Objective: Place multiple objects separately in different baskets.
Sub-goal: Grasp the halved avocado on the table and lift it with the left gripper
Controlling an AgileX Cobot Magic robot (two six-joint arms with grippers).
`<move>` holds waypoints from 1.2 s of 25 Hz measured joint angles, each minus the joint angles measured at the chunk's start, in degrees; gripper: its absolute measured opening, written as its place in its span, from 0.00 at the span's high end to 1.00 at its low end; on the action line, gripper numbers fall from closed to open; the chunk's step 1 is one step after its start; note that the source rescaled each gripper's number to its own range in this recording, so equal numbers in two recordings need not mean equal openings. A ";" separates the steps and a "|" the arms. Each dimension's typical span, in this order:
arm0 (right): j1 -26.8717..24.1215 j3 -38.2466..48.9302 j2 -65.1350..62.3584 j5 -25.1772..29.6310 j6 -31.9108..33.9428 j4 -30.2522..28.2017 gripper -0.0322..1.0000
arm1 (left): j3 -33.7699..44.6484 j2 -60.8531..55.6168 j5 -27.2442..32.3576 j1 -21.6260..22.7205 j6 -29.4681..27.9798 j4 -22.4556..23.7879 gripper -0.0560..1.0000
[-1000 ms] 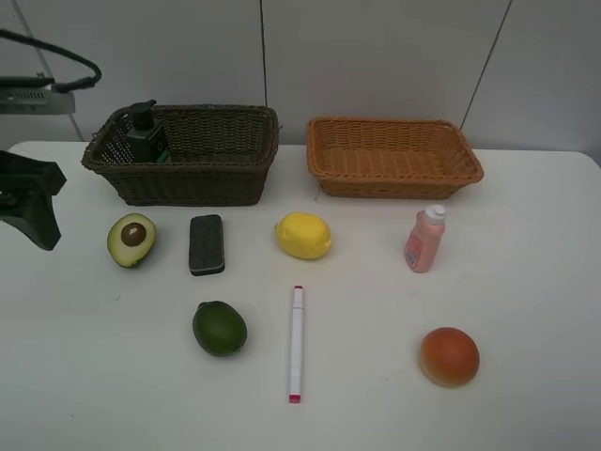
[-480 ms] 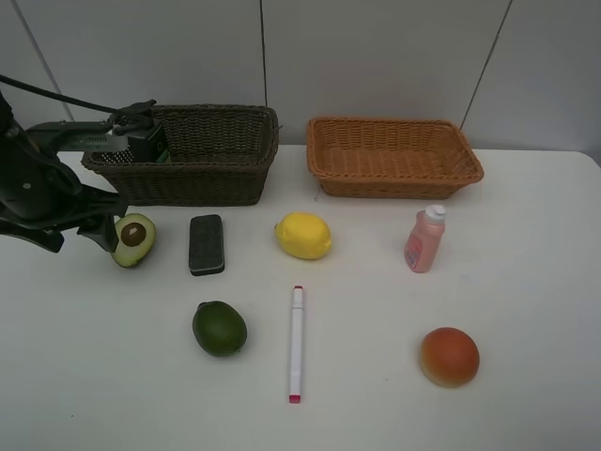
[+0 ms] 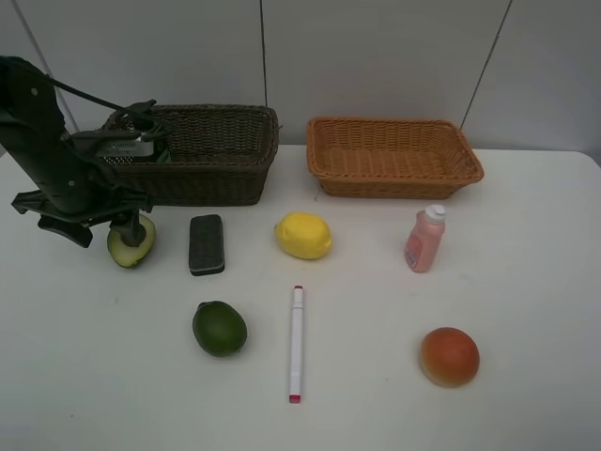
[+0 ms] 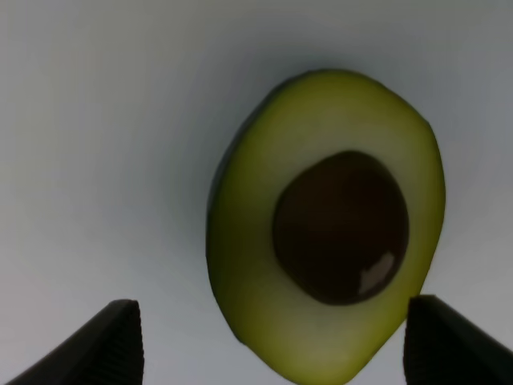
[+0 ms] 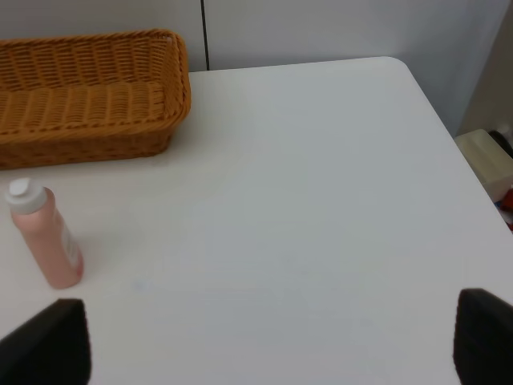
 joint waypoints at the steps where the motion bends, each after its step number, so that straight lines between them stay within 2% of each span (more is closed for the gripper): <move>1: 0.00 0.00 0.00 0.00 0.00 0.00 0.00 | -0.30 0.64 -0.21 0.00 0.05 -0.21 0.27; 13: 0.00 0.00 0.00 0.00 0.00 0.00 0.00 | -0.65 5.68 -7.49 0.00 1.30 -2.50 0.27; 18: 0.00 0.00 0.00 0.00 0.00 0.04 0.00 | -0.65 7.13 -8.13 0.00 1.46 -2.73 0.27; 20: 0.00 0.00 0.00 0.00 0.00 0.04 0.00 | -0.65 7.13 -8.18 0.00 1.46 -2.76 0.35; 22: 0.00 0.00 0.00 0.00 0.00 0.04 0.00 | -0.72 7.13 -8.18 0.00 1.46 -2.79 0.49; 27: 0.00 0.00 0.00 0.00 0.00 0.04 0.00 | -0.83 7.05 -7.41 0.00 0.06 -2.91 0.50; 30: 0.00 0.00 0.00 0.00 0.00 0.04 0.00 | -0.83 5.25 -4.52 0.00 -0.08 -2.91 0.50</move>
